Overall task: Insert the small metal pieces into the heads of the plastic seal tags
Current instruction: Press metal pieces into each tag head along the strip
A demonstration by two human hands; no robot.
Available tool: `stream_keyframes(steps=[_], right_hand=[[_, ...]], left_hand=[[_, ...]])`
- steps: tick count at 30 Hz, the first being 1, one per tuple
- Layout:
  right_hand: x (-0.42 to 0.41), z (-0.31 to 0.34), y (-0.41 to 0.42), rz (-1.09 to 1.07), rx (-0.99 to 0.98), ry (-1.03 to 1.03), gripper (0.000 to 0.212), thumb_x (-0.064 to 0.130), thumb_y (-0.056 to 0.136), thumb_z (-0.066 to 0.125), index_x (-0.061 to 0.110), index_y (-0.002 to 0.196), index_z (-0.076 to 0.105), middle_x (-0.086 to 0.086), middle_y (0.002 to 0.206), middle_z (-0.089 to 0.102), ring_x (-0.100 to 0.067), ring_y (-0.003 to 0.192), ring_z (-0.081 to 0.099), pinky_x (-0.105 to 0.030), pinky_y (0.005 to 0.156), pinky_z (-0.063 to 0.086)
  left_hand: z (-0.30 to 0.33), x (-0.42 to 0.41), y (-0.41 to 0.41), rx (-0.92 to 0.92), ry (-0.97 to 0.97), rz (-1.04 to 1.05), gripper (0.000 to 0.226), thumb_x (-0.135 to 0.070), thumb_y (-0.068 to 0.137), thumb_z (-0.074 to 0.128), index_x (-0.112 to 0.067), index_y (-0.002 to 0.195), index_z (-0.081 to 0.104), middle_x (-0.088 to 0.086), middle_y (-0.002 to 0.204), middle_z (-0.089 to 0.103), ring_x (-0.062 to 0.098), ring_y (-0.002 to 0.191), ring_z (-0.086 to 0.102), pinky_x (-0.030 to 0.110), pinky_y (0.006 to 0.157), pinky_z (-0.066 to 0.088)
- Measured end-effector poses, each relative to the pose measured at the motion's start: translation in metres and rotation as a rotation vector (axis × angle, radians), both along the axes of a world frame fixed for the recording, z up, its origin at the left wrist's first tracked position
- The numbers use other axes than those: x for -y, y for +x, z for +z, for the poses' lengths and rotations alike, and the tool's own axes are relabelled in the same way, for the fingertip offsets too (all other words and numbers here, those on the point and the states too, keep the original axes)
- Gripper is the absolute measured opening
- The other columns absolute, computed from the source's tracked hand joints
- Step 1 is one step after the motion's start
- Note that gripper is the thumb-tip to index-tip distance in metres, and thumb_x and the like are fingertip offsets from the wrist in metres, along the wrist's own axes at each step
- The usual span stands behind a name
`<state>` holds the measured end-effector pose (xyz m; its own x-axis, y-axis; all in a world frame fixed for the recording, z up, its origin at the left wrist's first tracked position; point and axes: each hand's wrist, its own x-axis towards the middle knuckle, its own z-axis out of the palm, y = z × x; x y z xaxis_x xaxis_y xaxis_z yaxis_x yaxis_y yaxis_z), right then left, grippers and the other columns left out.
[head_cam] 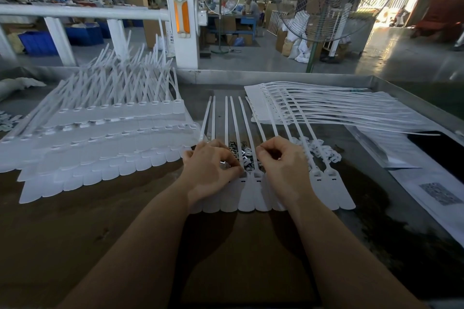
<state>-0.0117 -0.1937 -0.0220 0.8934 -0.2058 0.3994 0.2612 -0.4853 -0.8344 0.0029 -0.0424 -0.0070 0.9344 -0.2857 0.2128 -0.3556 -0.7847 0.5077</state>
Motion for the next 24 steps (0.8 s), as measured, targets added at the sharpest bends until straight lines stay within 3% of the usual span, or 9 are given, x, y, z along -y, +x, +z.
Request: stream_keyframes(steps=[6,9,14,16,18,21,24], right_hand=[[-0.0007,0.0022,-0.0005,0.002,-0.014,0.010,0.011,0.017,0.087,0.061,0.018,0.076,0.062,0.007,0.068,0.056,-0.009,0.069,0.052,-0.022,0.064,0.040],[-0.0014,0.0030,-0.0009,-0.005,-0.017,0.006,0.010,0.018,0.088,0.061,0.017,0.078,0.063,0.005,0.070,0.057,-0.011,0.071,0.053,-0.023,0.066,0.041],[-0.0011,0.0040,-0.0023,-0.018,-0.025,0.005,0.011,0.018,0.088,0.061,0.017,0.077,0.062,0.004,0.070,0.057,-0.013,0.072,0.054,-0.025,0.067,0.044],[-0.0012,0.0039,-0.0023,-0.025,-0.019,0.007,0.011,0.018,0.088,0.061,0.017,0.077,0.062,0.004,0.071,0.057,-0.013,0.073,0.054,-0.025,0.067,0.045],[-0.0017,0.0042,-0.0024,-0.034,-0.012,0.012,0.010,0.018,0.088,0.061,0.016,0.078,0.063,0.001,0.073,0.059,-0.012,0.073,0.055,-0.022,0.065,0.046],[-0.0022,0.0049,-0.0029,-0.027,0.005,0.047,0.010,0.014,0.088,0.060,0.013,0.079,0.064,-0.002,0.074,0.059,-0.003,0.064,0.054,-0.006,0.049,0.042],[-0.0020,0.0049,-0.0024,-0.050,0.005,0.023,0.010,0.014,0.088,0.060,0.013,0.079,0.064,0.000,0.073,0.059,0.000,0.065,0.055,-0.008,0.052,0.043]], left_hand=[[-0.0009,-0.0005,0.0007,-0.003,-0.061,0.001,0.011,-0.040,0.077,0.071,-0.029,0.078,0.069,-0.013,0.095,0.049,0.009,0.102,0.040,0.026,0.071,0.017],[0.0000,-0.0005,-0.0001,-0.010,-0.100,-0.001,0.009,-0.037,0.074,0.074,-0.029,0.075,0.070,-0.017,0.087,0.047,0.008,0.097,0.045,0.016,0.067,0.020],[0.0005,-0.0010,-0.0003,-0.033,-0.154,0.008,0.007,-0.037,0.075,0.073,-0.030,0.074,0.071,-0.017,0.086,0.051,0.010,0.094,0.050,0.040,0.090,0.034],[0.0010,-0.0017,0.0005,-0.041,-0.206,0.016,0.008,-0.032,0.079,0.070,-0.025,0.080,0.073,-0.015,0.086,0.052,0.013,0.093,0.052,0.042,0.091,0.039],[0.0013,-0.0024,0.0010,-0.041,-0.255,0.021,0.010,-0.029,0.081,0.069,-0.021,0.084,0.074,-0.012,0.086,0.053,0.015,0.091,0.053,0.036,0.084,0.043],[0.0000,-0.0022,0.0016,-0.040,-0.232,0.009,0.008,-0.029,0.080,0.069,-0.023,0.083,0.073,-0.013,0.087,0.053,0.013,0.088,0.052,0.034,0.082,0.041],[-0.0014,-0.0022,0.0038,-0.014,-0.271,0.030,0.009,-0.027,0.080,0.069,-0.020,0.084,0.073,-0.015,0.083,0.053,0.007,0.079,0.051,0.019,0.068,0.037]])
